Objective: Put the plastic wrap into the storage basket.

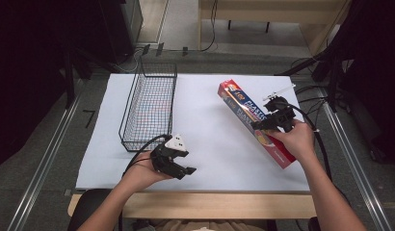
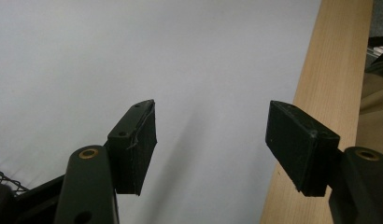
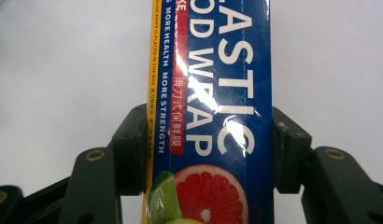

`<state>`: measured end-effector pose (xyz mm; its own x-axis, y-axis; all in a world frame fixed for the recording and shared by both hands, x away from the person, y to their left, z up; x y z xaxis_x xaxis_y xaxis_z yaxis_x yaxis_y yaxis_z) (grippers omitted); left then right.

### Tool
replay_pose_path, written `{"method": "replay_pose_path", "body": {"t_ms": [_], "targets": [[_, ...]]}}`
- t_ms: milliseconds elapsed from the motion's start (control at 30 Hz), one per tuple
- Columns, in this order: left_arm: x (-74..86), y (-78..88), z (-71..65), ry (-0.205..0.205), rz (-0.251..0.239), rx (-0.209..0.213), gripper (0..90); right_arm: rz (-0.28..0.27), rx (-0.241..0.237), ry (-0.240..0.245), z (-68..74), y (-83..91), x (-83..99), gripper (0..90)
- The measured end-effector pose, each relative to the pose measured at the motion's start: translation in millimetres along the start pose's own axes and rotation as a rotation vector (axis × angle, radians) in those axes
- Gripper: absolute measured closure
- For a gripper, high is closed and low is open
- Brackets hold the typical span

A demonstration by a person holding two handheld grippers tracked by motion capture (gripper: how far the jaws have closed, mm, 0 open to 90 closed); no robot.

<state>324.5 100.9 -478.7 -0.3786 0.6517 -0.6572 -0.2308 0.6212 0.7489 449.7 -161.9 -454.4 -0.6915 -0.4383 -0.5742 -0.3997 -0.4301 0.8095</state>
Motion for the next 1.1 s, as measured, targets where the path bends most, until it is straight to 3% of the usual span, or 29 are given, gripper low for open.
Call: {"method": "replay_pose_path", "body": {"t_ms": [33, 67, 100, 133, 200, 400, 433, 567, 700, 733, 800, 900, 967, 1033, 1067, 1100], "targets": [[0.0, 0.0, 0.0, 0.000, 0.000, 0.000, 33.8, 0.000, 0.000, 0.000, 0.0, 0.0, 0.0, 43.2], [-0.7, 1.1, 0.5, -0.013, -0.002, 0.000, 33.2, -0.001, -0.012, 0.049, 6.7, 3.5, 2.1, 43.3], [-0.7, 1.1, 0.5, -0.013, -0.002, 0.000, 32.6, -0.001, -0.012, 0.049, 6.7, 3.5, 2.1, 43.3], [-1.1, 2.6, 1.1, -0.018, -0.002, -0.002, 32.5, -0.010, -0.026, 0.107, 16.8, 6.4, 4.6, 43.2], [-2.8, 4.9, 0.8, -0.014, -0.010, 0.004, 32.1, -0.012, -0.046, 0.140, 24.7, 7.4, 7.1, 43.1], [-5.0, 9.3, 0.6, -0.020, -0.022, 0.010, 29.4, 0.013, -0.090, 0.193, 43.9, 4.5, 18.5, 43.3], [-4.1, 10.4, 0.7, -0.021, -0.023, 0.014, 29.3, 0.029, -0.117, 0.203, 52.1, 2.0, 23.0, 43.5], [-4.5, 14.1, 1.5, -0.021, -0.031, 0.008, 29.4, 0.037, -0.146, 0.221, 60.3, 1.3, 26.5, 43.6], [-11.8, 22.8, -2.2, -0.049, -0.041, 0.018, 27.6, 0.037, -0.168, 0.259, 69.4, 3.8, 30.2, 43.5], [-16.8, 28.3, -5.1, -0.065, -0.037, 0.022, 26.9, 0.035, -0.181, 0.308, 74.3, 6.4, 32.5, 43.5], [-20.0, 31.8, -7.0, -0.075, -0.037, 0.027, 24.6, 0.042, -0.189, 0.324, 76.0, 7.7, 33.7, 43.5], [-36.4, 48.3, -13.6, -0.124, -0.043, 0.055, 22.0, 0.051, -0.227, 0.420, 86.9, 14.1, 39.6, 43.3], [-41.2, 51.0, -13.9, -0.127, -0.043, 0.057, 21.7, 0.046, -0.232, 0.435, 90.5, 15.8, 40.6, 43.3], [-54.6, 55.7, -15.1, -0.173, -0.038, 0.062, 21.4, 0.049, -0.264, 0.474, 100.5, 19.4, 43.6, 43.3], [-54.6, 55.7, -15.1, -0.173, -0.038, 0.062, 20.8, 0.049, -0.264, 0.474, 100.5, 19.4, 43.6, 43.3], [-60.2, 55.7, -15.9, -0.199, -0.041, 0.068, 20.5, 0.050, -0.278, 0.511, 107.3, 20.4, 45.4, 43.3]]}}
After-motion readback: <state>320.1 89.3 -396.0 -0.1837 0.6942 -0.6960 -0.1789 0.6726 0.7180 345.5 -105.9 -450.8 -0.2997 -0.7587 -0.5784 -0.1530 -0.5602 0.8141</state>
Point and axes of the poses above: each handheld gripper's, and its own axes: y roughly backward along the jaws, x roughly out of its underside, z roughly to its left, the point moved 9 cm from there along -y, roughly forward along the jaws, and after that the axes turned 3 degrees about -z, right-handed, at the moved point
